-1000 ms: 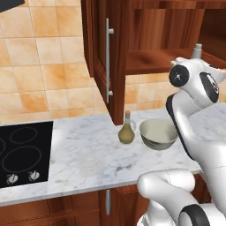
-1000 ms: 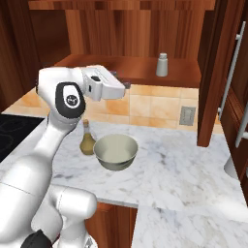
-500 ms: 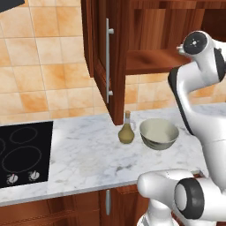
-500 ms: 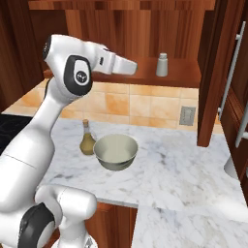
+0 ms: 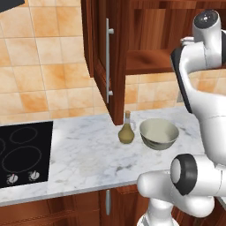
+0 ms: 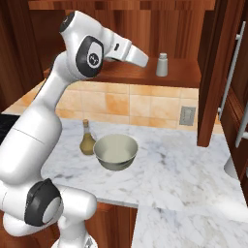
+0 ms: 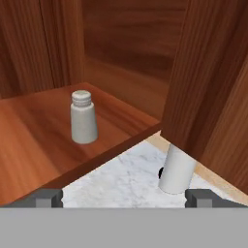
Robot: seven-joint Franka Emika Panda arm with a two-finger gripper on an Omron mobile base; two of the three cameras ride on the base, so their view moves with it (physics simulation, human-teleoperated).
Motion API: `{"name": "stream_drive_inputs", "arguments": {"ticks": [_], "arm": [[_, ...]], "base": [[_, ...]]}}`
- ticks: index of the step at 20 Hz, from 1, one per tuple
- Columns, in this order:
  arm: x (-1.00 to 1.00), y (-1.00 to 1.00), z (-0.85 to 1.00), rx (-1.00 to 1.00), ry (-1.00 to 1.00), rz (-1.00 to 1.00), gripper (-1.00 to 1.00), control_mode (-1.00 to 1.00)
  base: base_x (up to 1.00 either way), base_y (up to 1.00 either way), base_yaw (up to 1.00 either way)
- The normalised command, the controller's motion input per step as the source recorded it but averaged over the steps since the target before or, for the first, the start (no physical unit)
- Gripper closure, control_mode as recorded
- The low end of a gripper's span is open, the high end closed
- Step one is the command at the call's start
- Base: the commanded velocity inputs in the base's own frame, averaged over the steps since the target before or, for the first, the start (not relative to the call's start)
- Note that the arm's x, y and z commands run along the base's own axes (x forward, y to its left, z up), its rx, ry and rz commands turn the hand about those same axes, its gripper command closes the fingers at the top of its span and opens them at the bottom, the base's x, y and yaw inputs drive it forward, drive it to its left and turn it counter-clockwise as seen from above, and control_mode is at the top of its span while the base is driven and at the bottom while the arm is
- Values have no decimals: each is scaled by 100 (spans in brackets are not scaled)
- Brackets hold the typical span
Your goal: Retrieve the bottle and the shaker from the cabinet and place them next to the mixing bowl on the counter. Then add garlic from the fridge to the mixing bowl.
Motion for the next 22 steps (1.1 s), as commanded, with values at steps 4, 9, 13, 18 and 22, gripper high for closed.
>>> {"name": "stream_drive_inputs", "arguments": {"ticks": [4, 9, 13, 18, 22], "arm": [[0, -27, -42, 9, -5, 0, -100, -100], [5, -17, -18, 5, -8, 0, -100, -100], [24, 0, 0, 0, -7, 3, -100, -100], [24, 0, 0, 0, 0, 10, -100, -100], [22, -8, -3, 0, 0, 10, -100, -100]], "base": [[0, 0, 0], [0, 0, 0], [0, 0, 0], [0, 0, 0], [0, 0, 0]]}}
